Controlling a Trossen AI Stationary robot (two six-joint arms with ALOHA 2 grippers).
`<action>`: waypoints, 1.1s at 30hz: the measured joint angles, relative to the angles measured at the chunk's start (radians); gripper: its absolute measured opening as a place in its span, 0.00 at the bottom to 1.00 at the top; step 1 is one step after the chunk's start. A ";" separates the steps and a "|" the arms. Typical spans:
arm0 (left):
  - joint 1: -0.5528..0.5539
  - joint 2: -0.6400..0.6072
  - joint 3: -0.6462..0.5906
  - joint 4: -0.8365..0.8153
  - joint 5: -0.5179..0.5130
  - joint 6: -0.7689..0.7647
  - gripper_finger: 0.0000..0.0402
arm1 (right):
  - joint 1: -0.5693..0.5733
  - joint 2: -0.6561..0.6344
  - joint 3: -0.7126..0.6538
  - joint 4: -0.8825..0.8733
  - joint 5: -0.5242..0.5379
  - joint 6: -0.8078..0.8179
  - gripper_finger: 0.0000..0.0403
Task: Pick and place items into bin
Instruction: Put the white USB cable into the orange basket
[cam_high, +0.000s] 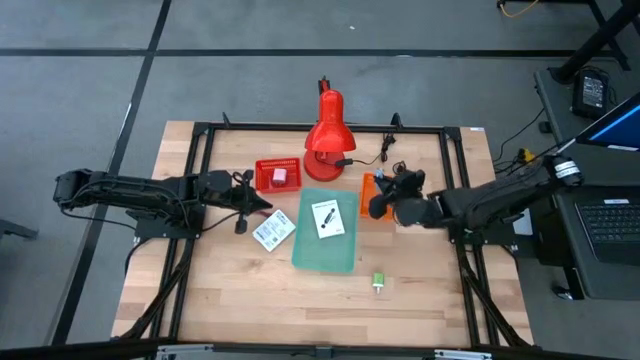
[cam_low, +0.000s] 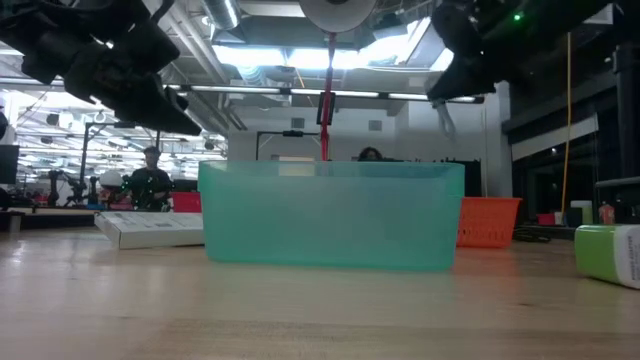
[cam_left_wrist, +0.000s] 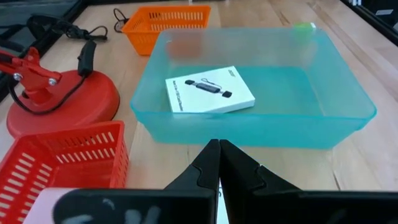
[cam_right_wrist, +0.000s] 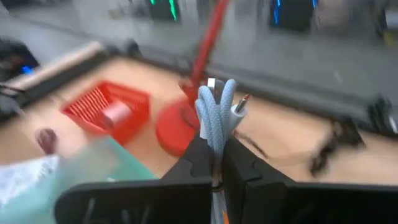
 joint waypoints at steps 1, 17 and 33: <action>0.000 0.000 0.000 -0.004 0.000 0.000 0.01 | -0.017 0.000 0.031 -0.104 -0.034 0.067 0.00; 0.000 0.000 0.000 -0.023 0.000 0.000 0.01 | -0.196 0.079 0.202 -0.433 -0.410 0.206 0.00; 0.000 0.000 0.000 -0.041 0.000 -0.001 0.01 | -0.234 0.254 0.265 -0.483 -0.519 0.236 0.00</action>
